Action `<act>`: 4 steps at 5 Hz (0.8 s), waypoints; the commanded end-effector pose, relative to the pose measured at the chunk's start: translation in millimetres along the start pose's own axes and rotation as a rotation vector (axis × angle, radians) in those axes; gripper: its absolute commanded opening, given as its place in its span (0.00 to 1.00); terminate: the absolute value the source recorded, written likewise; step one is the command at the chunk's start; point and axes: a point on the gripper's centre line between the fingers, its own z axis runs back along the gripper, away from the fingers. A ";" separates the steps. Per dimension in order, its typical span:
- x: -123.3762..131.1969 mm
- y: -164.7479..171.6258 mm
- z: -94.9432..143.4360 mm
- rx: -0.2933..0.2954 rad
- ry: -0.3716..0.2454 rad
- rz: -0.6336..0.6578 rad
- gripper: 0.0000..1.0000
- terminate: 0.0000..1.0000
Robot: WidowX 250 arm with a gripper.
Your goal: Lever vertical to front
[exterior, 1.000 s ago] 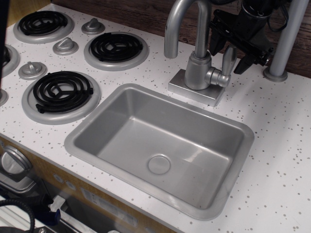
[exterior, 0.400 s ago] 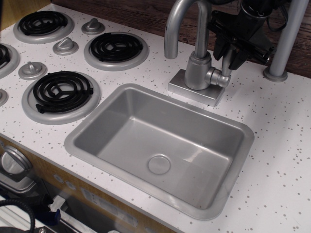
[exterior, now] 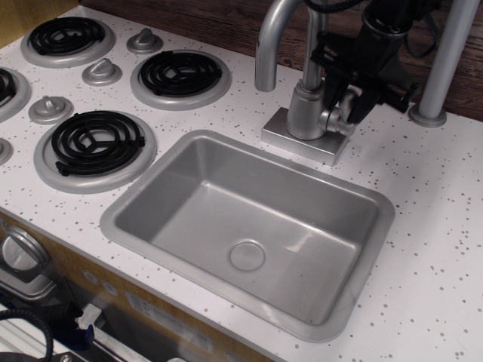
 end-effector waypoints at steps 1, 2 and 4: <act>-2.3 -2.0 -4.0 -0.075 0.026 0.042 0.00 0.00; -4.3 -4.1 -12.6 -0.101 0.011 0.050 0.00 0.00; -6.0 -4.8 -20.0 -0.118 -0.003 0.058 0.00 0.00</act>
